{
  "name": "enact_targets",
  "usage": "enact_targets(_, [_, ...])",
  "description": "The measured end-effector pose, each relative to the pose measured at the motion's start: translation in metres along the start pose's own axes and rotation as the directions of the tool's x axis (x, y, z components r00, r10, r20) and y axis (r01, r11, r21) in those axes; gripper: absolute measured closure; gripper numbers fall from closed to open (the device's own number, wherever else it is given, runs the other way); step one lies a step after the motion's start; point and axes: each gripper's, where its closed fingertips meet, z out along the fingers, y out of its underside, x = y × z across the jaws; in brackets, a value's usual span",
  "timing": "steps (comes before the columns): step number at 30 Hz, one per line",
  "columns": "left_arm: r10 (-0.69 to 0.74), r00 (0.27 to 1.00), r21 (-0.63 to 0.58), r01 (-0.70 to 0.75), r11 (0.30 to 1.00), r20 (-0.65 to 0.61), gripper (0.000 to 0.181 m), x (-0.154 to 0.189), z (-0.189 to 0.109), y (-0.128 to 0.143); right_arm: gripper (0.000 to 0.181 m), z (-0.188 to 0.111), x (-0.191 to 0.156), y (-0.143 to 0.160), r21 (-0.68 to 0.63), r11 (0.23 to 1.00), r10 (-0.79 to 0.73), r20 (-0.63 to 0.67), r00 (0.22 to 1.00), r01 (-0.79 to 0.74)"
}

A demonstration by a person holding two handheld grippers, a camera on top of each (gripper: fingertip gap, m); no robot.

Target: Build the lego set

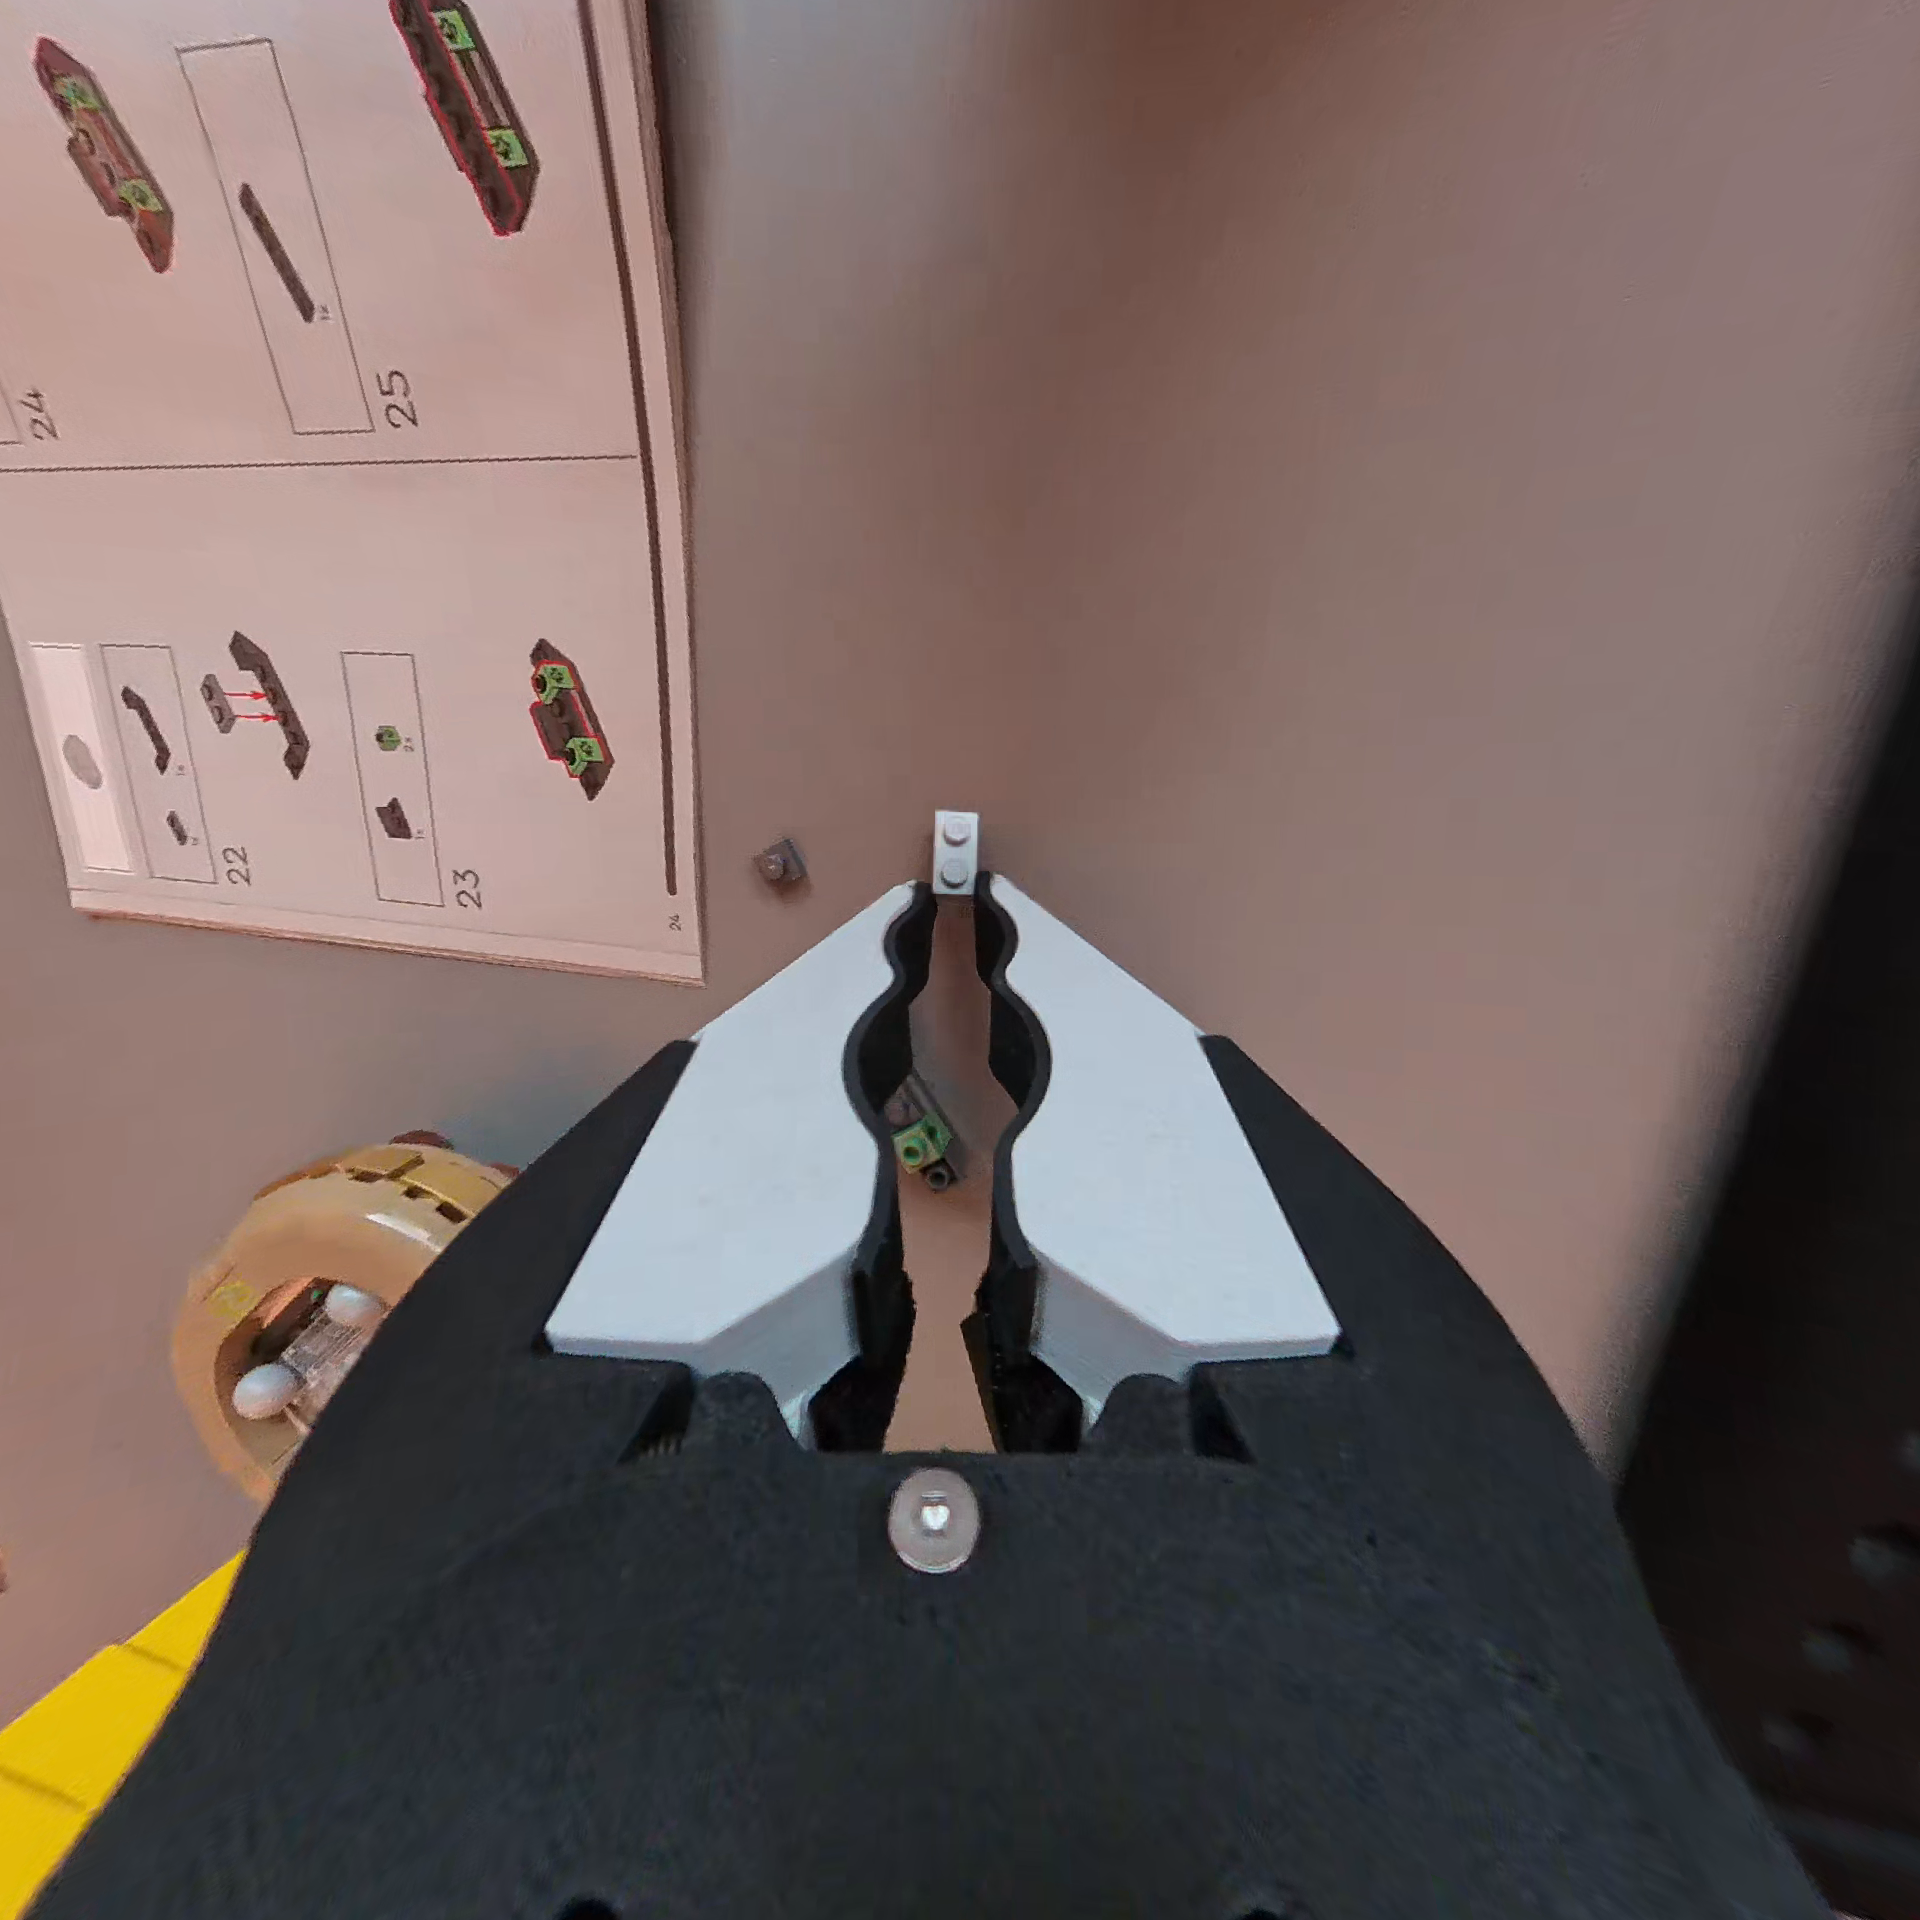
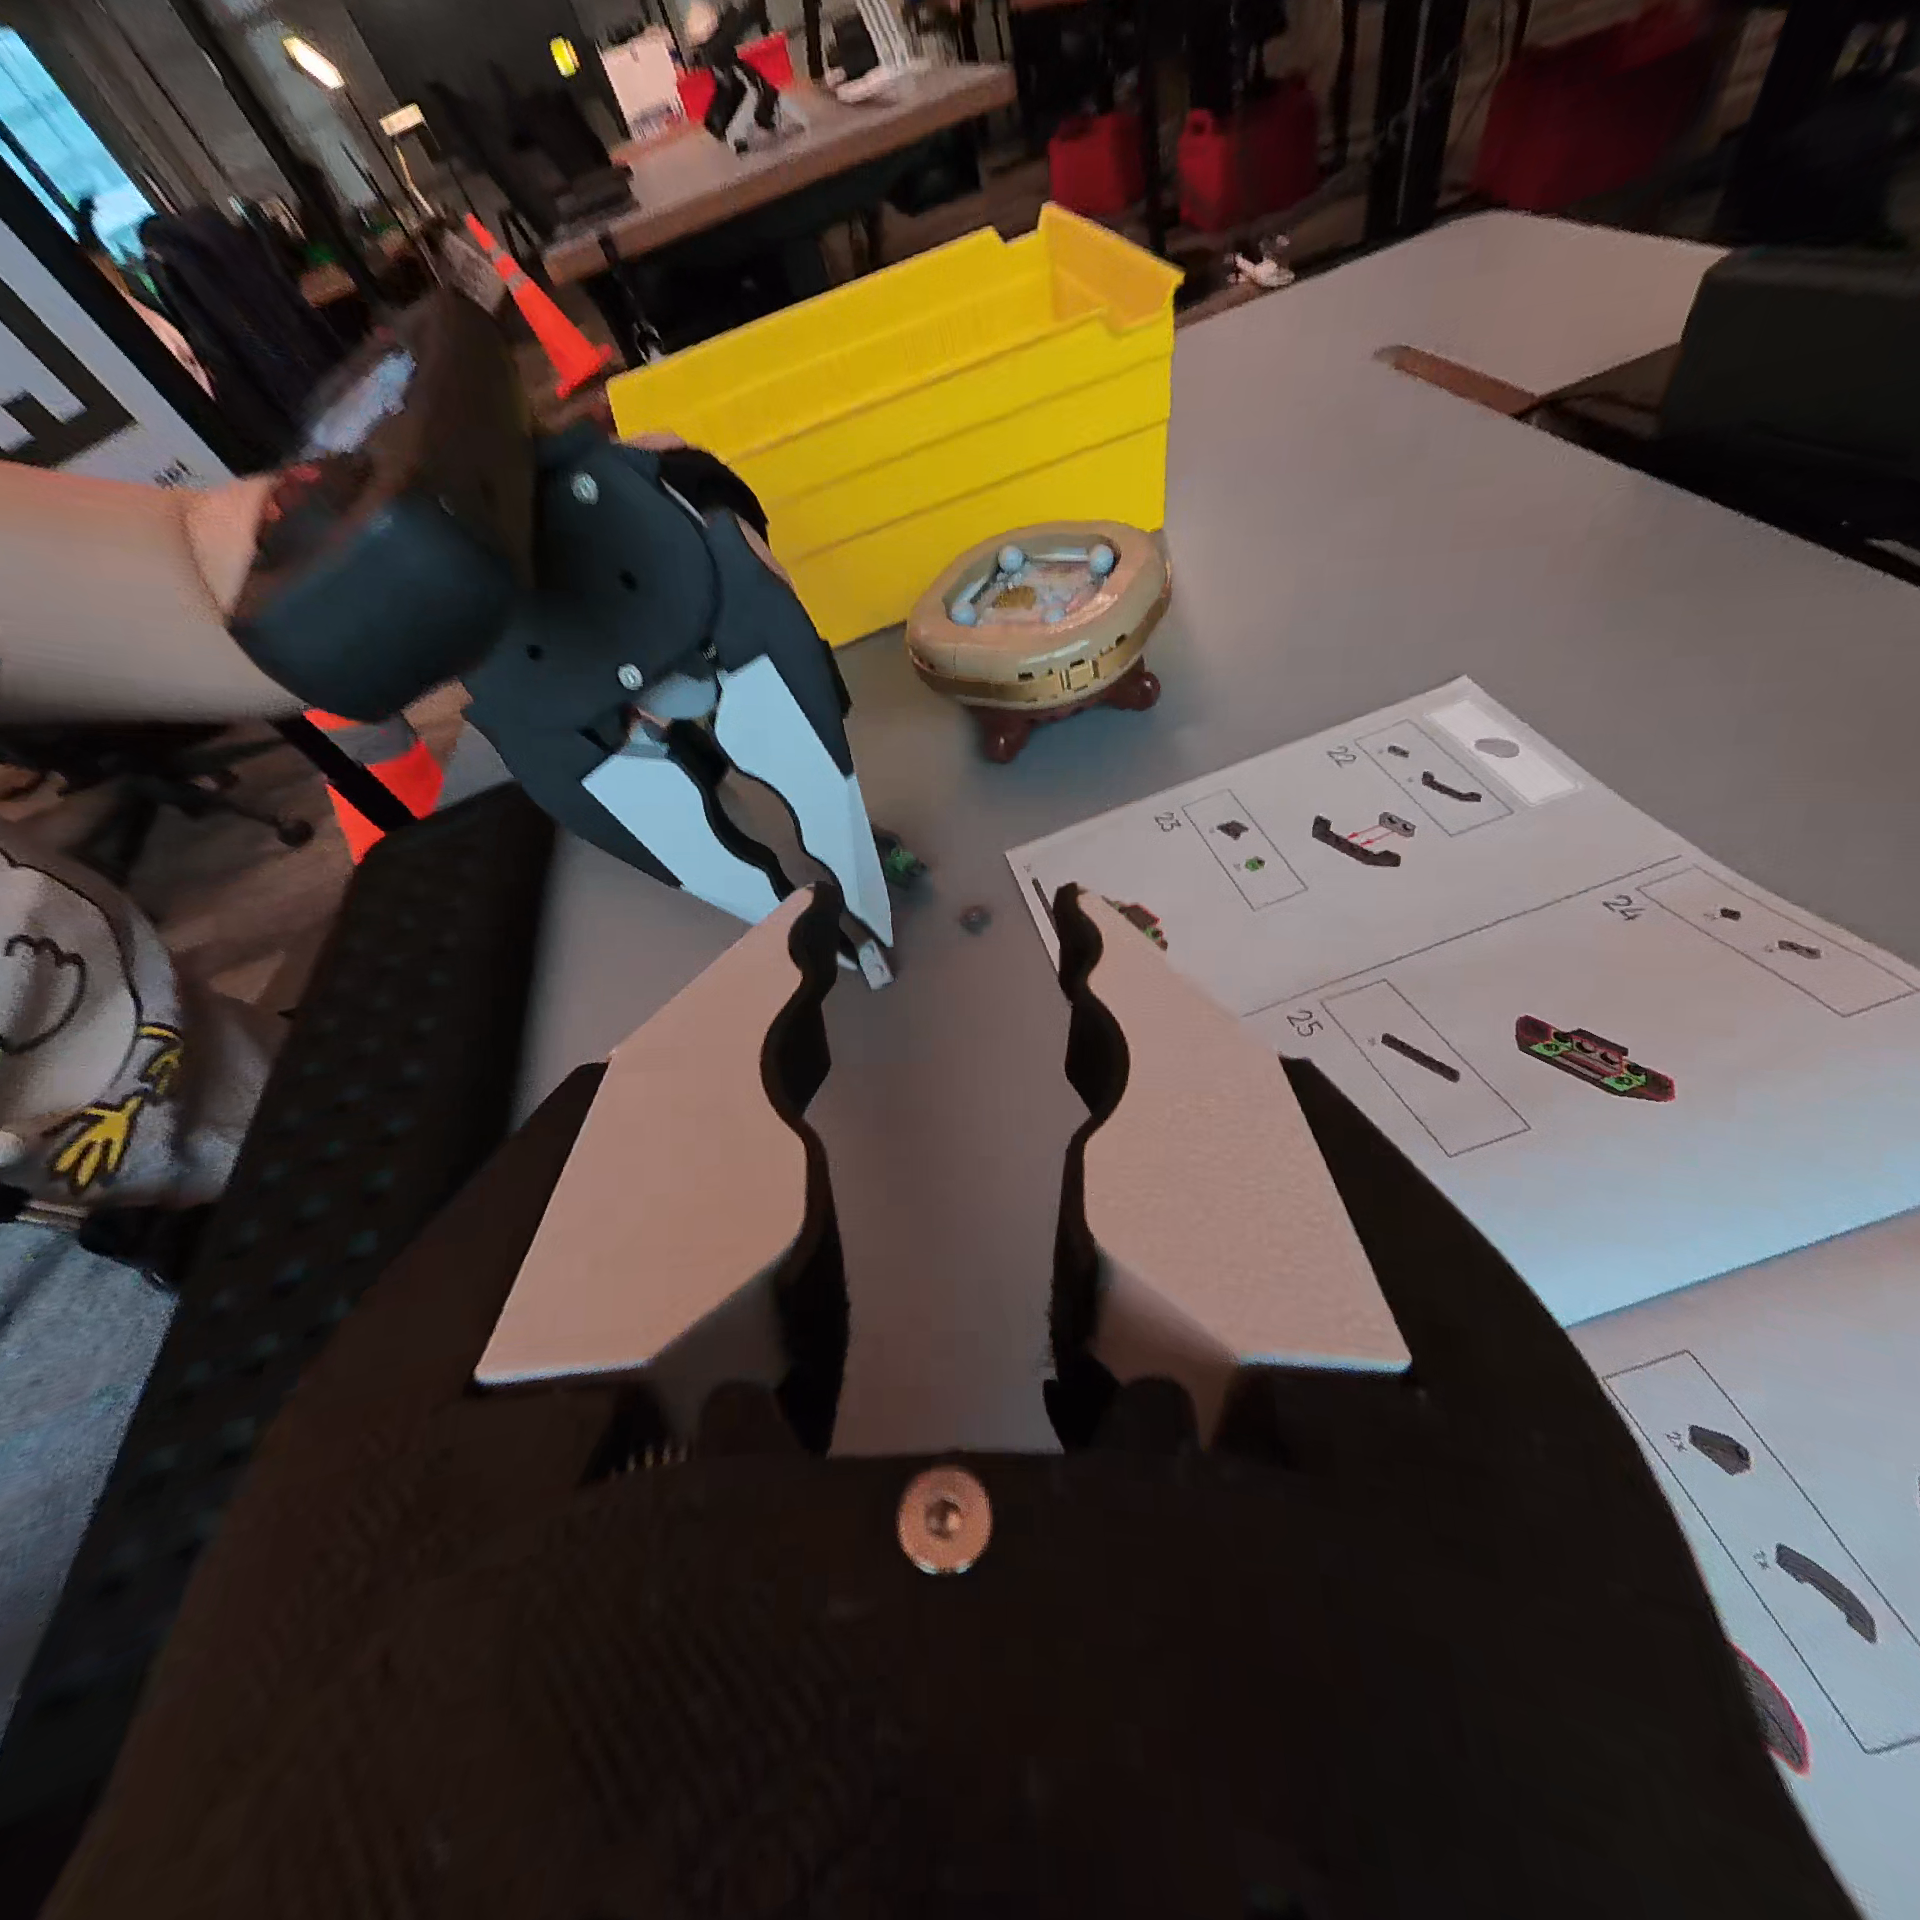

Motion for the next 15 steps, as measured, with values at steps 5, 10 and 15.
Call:
enact_targets(5, [-0.031, 0.999, 0.001, 0.031, 1.000, -0.034, 0.175, 0.001, 0.002, -0.001, 0.140, -0.012, -0.003, -0.018, 0.099, 0.995, 0.027, 0.031, 0.999, -0.030])
enact_targets(10, [-0.054, 0.998, -0.017, 0.053, 0.998, -0.042, 0.172, 0.000, 0.002, -0.002, 0.139, -0.019, -0.002, -0.020, 0.116, 0.993, 0.024, 0.016, 1.000, -0.026])
enact_targets(15, [-0.096, 0.994, 0.004, 0.096, 0.995, -0.049, 0.160, -0.005, -0.007, -0.005, 0.138, -0.021, -0.003, -0.021, 0.133, 0.990, 0.031, 0.032, 0.999, -0.035])
